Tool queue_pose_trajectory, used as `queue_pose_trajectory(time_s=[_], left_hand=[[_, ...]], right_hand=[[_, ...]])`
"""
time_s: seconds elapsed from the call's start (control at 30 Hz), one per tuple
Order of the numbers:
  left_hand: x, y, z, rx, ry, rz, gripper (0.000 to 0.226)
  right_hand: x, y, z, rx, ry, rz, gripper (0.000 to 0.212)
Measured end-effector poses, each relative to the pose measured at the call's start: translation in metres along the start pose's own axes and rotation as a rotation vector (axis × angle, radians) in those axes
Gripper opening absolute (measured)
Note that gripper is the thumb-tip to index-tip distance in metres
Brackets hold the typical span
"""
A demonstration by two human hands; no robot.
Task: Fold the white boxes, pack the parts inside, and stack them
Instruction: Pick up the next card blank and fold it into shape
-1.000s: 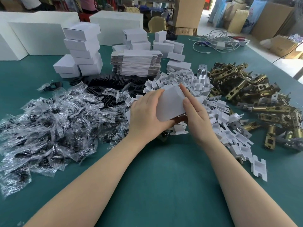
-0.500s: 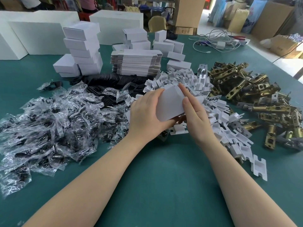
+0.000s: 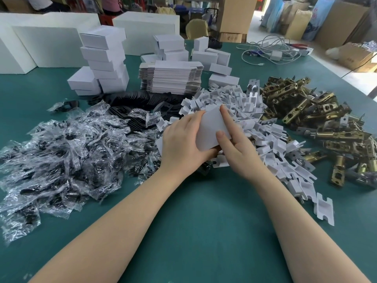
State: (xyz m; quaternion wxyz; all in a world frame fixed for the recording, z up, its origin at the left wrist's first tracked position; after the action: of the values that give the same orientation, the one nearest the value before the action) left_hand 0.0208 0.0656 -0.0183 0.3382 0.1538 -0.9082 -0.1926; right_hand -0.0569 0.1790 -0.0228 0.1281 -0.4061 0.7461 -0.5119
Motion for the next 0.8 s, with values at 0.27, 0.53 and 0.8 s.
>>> queue_pose_trajectory(time_s=[0.27, 0.53, 0.8], left_hand=[[0.000, 0.004, 0.001, -0.012, -0.049, 0.011, 0.096], [0.006, 0.003, -0.025, -0.237, 0.248, 0.145, 0.087], [0.003, 0.003, 0.003, -0.523, -0.044, 0.163, 0.109]], right_hand=[[0.000, 0.004, -0.002, 0.059, 0.070, 0.024, 0.049], [0.001, 0.024, -0.045, 0.455, 0.529, 0.207, 0.030], [0.003, 0.031, -0.019, 0.788, 0.291, 0.489, 0.033]])
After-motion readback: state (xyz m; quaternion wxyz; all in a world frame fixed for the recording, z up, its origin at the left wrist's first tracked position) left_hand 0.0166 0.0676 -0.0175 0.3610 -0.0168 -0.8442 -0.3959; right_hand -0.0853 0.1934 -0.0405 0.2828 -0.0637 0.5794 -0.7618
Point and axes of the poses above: each hand's wrist, its own x-axis towards the middle knuckle, its own z-axis out of the palm, y = z × x, the point moved 6 cm from there along x, towards the middle knuckle, and after that the axes turned 2 degrees about z, right-handed, at the moved point
